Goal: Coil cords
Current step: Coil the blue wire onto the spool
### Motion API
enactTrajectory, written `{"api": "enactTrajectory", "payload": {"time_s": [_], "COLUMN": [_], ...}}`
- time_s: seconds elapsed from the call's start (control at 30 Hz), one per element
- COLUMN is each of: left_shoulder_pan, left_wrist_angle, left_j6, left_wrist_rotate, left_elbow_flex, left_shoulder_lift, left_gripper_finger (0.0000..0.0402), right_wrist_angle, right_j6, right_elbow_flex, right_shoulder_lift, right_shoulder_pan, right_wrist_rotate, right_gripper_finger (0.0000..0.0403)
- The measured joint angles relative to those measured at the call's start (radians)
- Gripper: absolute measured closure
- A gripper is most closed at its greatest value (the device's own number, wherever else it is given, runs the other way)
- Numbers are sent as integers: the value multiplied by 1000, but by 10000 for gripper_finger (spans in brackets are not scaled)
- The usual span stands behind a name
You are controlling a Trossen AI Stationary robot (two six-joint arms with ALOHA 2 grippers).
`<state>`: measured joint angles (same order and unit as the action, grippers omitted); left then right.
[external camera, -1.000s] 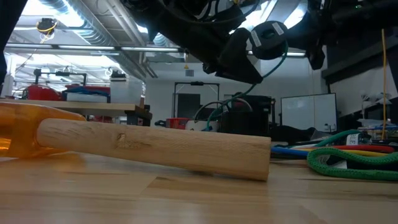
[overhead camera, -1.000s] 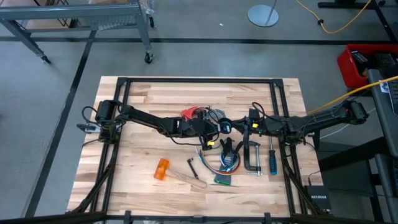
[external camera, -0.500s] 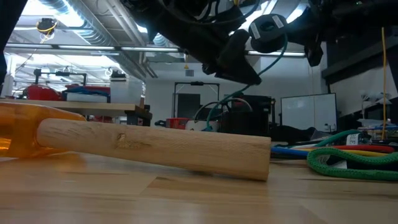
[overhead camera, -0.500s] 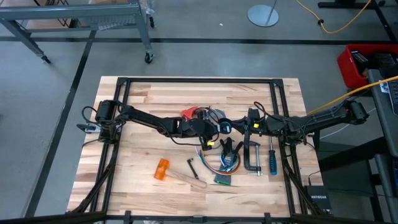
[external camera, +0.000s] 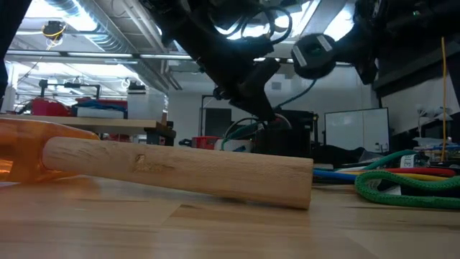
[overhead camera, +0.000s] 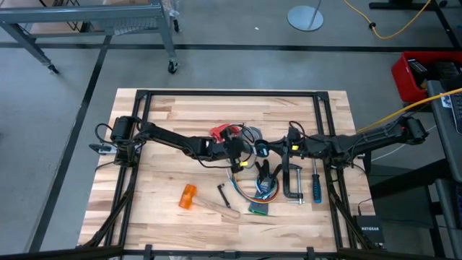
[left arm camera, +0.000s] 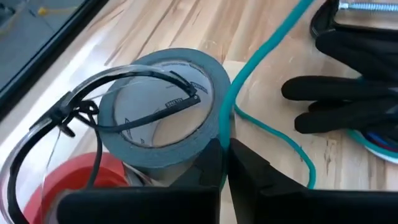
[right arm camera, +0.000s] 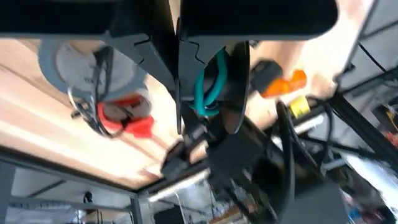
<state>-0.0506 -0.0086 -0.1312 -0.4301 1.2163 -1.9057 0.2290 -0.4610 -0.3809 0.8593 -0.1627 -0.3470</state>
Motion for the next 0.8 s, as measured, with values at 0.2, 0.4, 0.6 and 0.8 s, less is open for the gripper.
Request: {"api": "enactTrajectory", "payload": {"time_s": [0.2,0.4,0.6,0.8], "left_shoulder_pan": [7,26,44,57], "left_wrist_angle": [-11,-3,86,188], "left_j6": [-105,-237,-291,-336], "left_wrist_rotate": [-1,15,115,168], "left_elbow_flex": [8,8,8,8], "left_shoulder_lift": [4,58,87,84], "left_gripper_finger": [399,400,400,401], "right_wrist_angle": [-112,-209,-233,-218], "right_j6": [-1,-5,-31,-57], "right_elbow_flex": [0,0,0,0], "right_shoulder_lift": [0,0,7,59], "right_shoulder_pan": [0,0,0,0], "right_wrist_rotate": [0,-9,-66,-118], "right_gripper_finger": [401,401,401,401]}}
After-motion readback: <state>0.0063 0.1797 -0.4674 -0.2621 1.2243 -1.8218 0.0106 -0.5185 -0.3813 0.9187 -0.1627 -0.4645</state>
